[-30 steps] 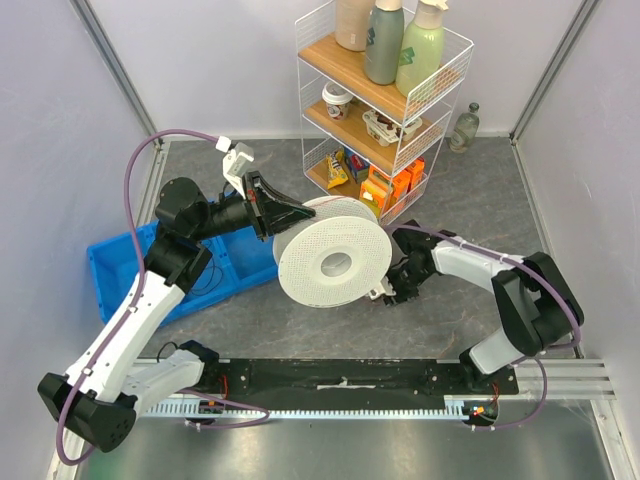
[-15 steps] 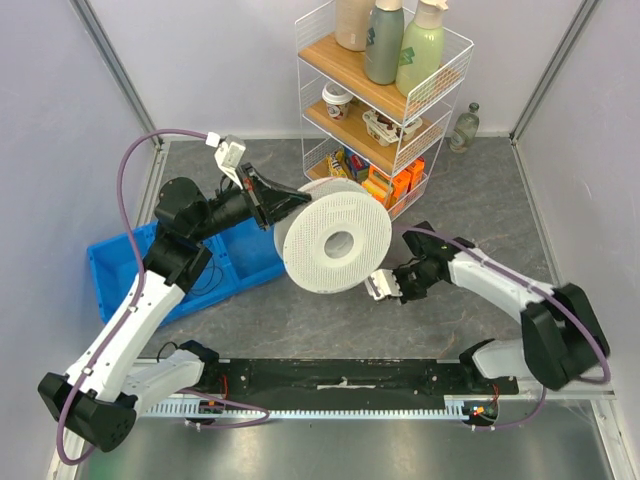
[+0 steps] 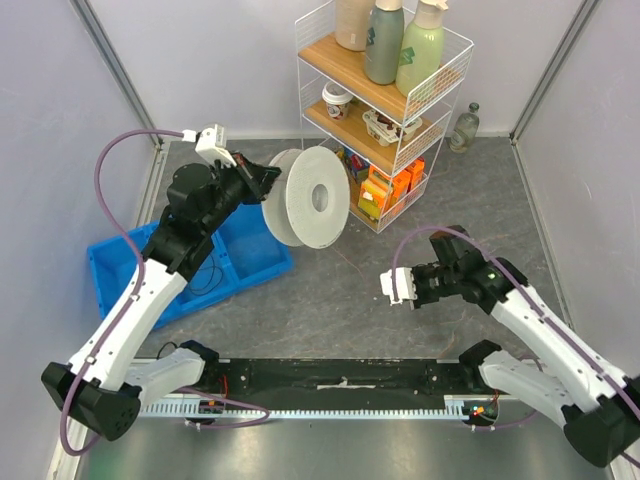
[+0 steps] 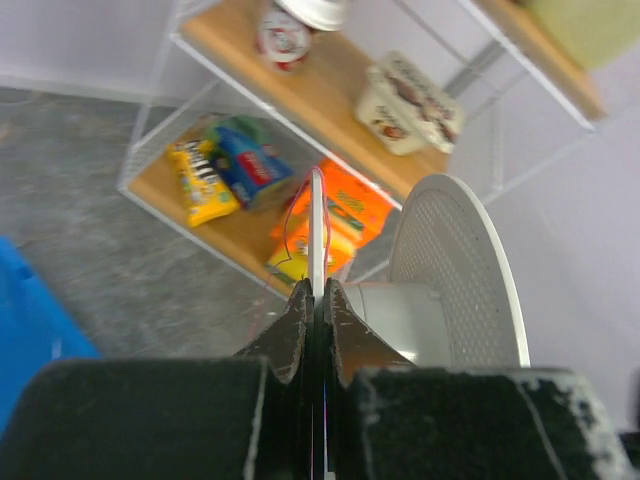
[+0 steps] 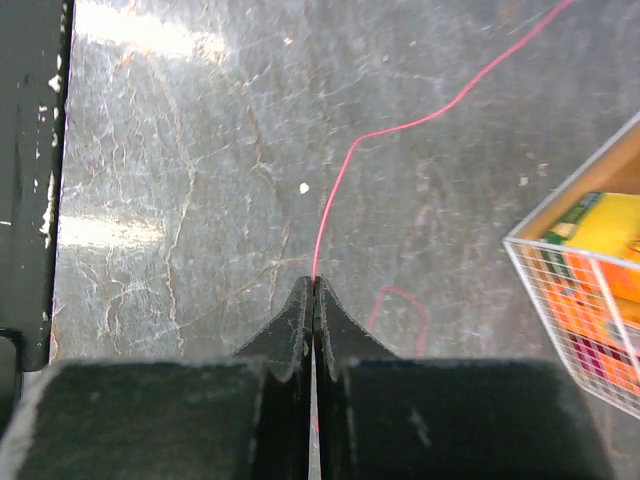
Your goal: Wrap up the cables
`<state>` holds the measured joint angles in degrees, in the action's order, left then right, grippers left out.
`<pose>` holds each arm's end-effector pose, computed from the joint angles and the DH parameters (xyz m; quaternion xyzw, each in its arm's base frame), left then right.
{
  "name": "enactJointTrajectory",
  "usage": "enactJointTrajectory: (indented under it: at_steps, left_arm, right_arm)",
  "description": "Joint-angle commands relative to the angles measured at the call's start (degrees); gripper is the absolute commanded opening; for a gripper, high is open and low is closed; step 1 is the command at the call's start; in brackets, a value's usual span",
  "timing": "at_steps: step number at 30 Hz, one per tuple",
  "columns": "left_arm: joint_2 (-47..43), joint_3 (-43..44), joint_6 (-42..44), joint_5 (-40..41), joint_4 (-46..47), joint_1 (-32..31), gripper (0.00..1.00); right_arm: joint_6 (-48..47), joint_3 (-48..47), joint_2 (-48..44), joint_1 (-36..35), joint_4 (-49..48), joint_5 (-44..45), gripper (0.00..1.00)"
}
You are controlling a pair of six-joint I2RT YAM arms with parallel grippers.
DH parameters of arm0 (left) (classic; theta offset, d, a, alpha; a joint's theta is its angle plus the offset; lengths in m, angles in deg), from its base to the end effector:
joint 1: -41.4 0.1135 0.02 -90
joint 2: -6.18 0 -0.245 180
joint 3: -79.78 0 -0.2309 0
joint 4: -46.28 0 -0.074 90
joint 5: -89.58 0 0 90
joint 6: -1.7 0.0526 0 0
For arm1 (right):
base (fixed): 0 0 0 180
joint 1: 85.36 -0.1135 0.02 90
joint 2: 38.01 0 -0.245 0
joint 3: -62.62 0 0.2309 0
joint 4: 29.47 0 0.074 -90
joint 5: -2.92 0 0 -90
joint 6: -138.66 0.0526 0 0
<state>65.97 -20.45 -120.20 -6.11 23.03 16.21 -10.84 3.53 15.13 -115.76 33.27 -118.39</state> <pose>0.2148 -0.1068 0.3969 -0.0085 0.7268 -0.3594 0.5852 0.1309 0.1085 0.2339 -0.7065 0.5986 0.1812 0.3313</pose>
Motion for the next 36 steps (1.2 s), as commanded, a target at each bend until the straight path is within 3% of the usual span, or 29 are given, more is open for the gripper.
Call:
enactJointTrajectory:
  at_steps: [1, 16, 30, 36]
  left_arm:
    - [-1.0, -0.2, 3.0, 10.3, 1.8, 0.1, 0.01]
    - [4.0, -3.1, 10.5, 21.3, 4.7, 0.1, 0.02]
    - [7.0, -5.2, 15.4, 17.0, 5.1, -5.8, 0.02]
    - [6.1, -5.1, 12.5, 12.0, 10.1, -5.8, 0.02]
  right_arm:
    - [4.3, -5.1, -4.9, -0.3, 5.7, -1.3, 0.00]
    - [8.8, -18.1, -10.3, -0.7, 13.7, -7.6, 0.00]
    - [16.4, -28.2, -6.6, -1.0, 3.2, -12.5, 0.00]
    - [16.5, -23.9, -7.1, -4.1, 3.5, -11.2, 0.00]
